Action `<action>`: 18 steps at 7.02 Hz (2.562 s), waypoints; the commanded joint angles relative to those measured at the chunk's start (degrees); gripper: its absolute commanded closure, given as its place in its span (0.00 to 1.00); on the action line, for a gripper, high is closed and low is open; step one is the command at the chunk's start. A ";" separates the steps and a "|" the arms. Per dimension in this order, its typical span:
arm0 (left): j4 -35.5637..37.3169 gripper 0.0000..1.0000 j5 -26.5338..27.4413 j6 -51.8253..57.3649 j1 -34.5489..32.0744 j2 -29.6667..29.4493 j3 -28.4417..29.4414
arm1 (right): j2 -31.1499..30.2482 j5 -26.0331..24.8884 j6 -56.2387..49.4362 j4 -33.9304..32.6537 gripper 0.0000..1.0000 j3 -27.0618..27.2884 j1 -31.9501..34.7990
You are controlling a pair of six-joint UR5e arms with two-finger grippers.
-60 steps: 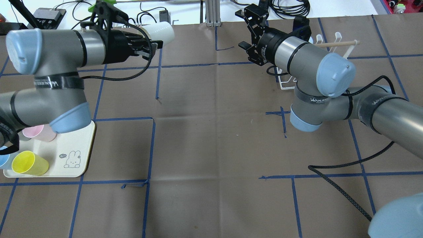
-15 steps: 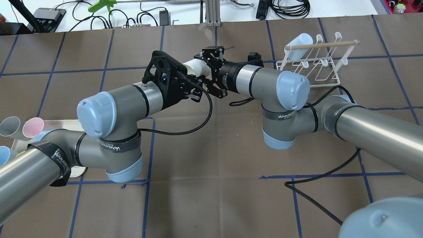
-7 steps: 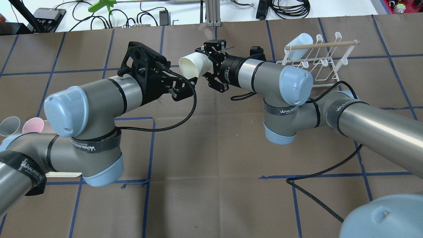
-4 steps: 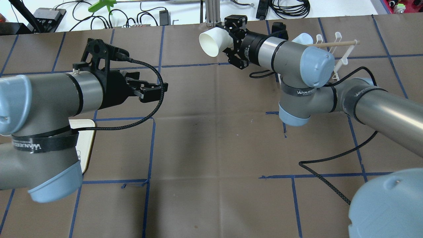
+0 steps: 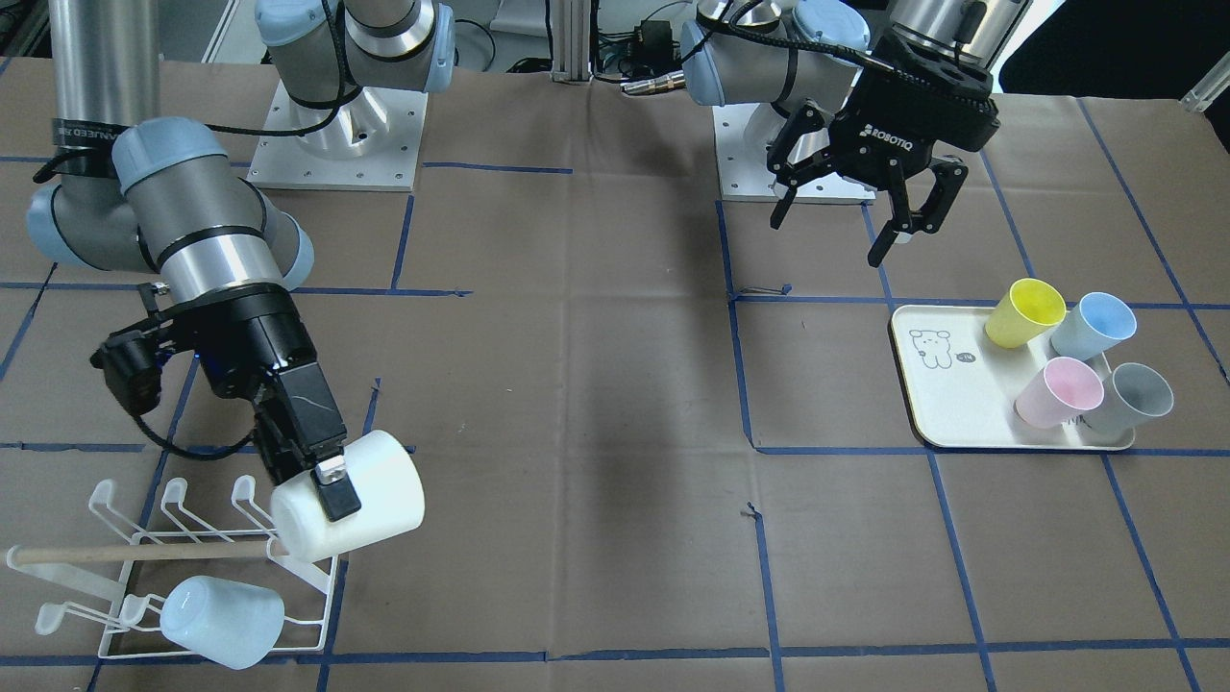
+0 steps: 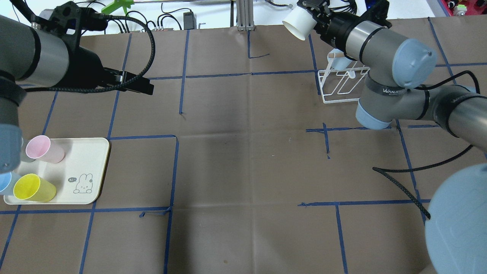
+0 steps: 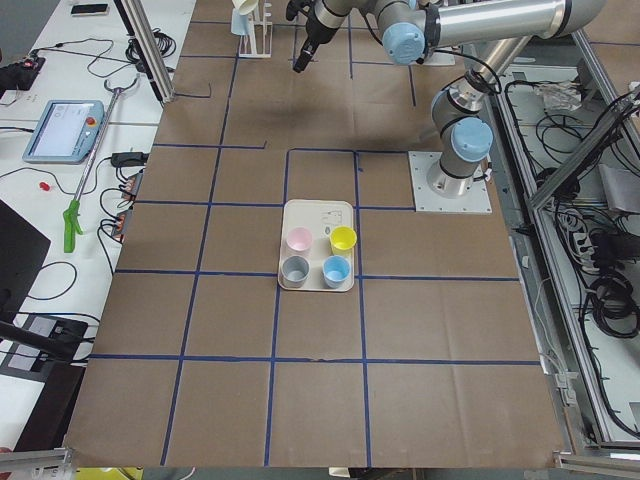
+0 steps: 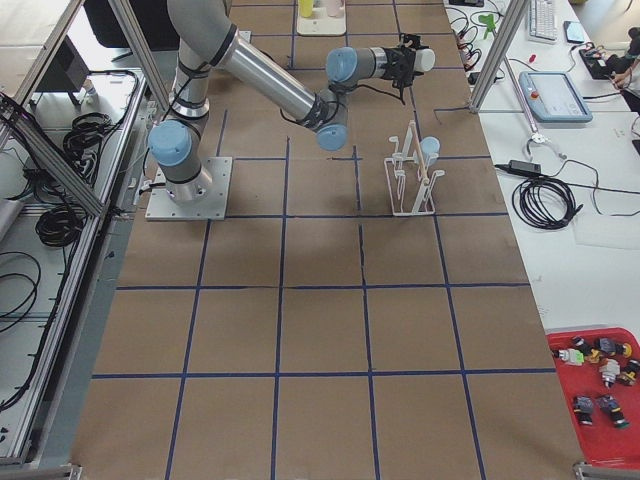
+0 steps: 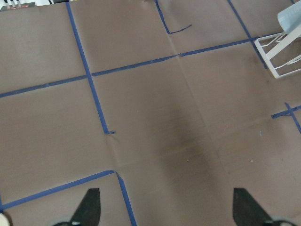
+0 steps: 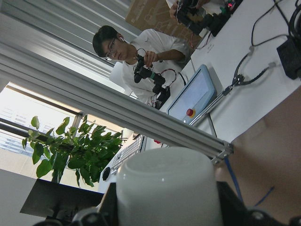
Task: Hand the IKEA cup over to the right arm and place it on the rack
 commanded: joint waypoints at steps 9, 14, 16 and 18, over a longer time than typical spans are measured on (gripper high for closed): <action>-10.62 0.01 16.44 -14.35 -8.60 -12.27 11.95 | 12.85 1.21 -52.98 -18.01 0.70 -4.42 -19.28; -17.31 0.01 16.44 -15.93 -7.98 -14.91 17.75 | 16.20 1.21 -52.28 -19.86 0.73 -5.04 -19.11; -17.23 0.01 16.44 -15.93 -7.98 -14.82 17.24 | 17.95 1.21 -52.28 -21.34 0.73 -4.96 -19.02; -16.96 0.01 16.44 -15.93 -7.98 -14.65 16.45 | 18.48 1.21 -52.19 -21.88 0.73 -4.43 -18.58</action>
